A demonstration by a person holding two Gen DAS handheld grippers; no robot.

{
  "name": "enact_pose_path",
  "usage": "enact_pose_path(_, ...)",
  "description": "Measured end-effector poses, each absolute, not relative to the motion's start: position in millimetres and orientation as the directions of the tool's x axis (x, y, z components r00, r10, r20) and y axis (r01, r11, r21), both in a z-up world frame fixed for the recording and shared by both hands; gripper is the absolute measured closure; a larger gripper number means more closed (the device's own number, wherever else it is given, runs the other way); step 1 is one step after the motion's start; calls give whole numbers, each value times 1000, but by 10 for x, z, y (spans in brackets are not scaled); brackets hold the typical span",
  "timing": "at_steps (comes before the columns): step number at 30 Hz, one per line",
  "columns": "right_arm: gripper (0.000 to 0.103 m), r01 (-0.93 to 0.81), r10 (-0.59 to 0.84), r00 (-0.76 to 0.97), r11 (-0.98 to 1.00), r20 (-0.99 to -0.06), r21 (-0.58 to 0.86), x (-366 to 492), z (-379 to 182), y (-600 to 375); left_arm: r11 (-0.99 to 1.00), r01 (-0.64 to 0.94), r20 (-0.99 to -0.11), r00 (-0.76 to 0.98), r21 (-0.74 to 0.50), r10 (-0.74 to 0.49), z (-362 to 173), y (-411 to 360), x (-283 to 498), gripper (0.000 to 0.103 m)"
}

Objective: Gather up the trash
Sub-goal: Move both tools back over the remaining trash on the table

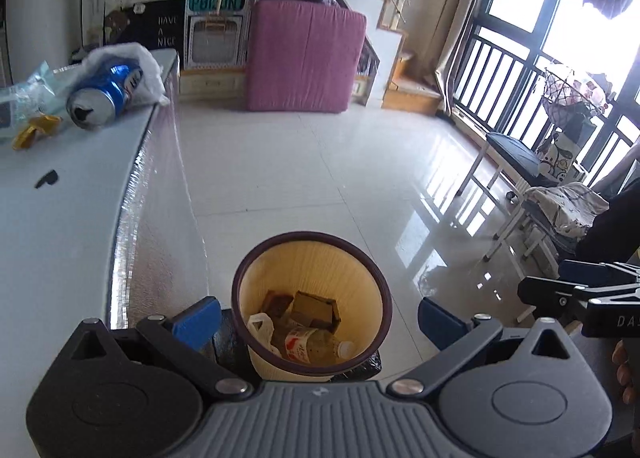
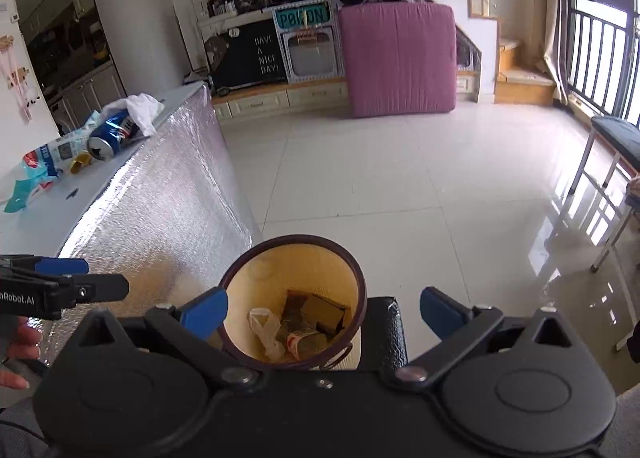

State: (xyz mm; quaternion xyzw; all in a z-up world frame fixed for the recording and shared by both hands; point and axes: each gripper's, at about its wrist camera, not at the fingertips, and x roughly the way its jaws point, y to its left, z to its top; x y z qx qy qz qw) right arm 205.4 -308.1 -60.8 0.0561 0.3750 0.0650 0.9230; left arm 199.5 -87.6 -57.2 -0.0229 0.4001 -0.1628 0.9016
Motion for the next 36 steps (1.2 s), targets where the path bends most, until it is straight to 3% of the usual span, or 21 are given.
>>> enact_pose_path(12,0,-43,110,777,992,-620,121,1618,-423,-2950,958,240,-635,718,-156,-284,-403,-670,1519,0)
enact_pose_path(23,0,-30,90,852,992,-516,123,1344,-298,-2730,952,231,-503,809,-201,-302,-251,-300,1210,0)
enact_pose_path(36,0,-96,158,890,982,-428,164,1477,-274,-2067,984,57,-411,903,-171,-124,-85,712,1048,0)
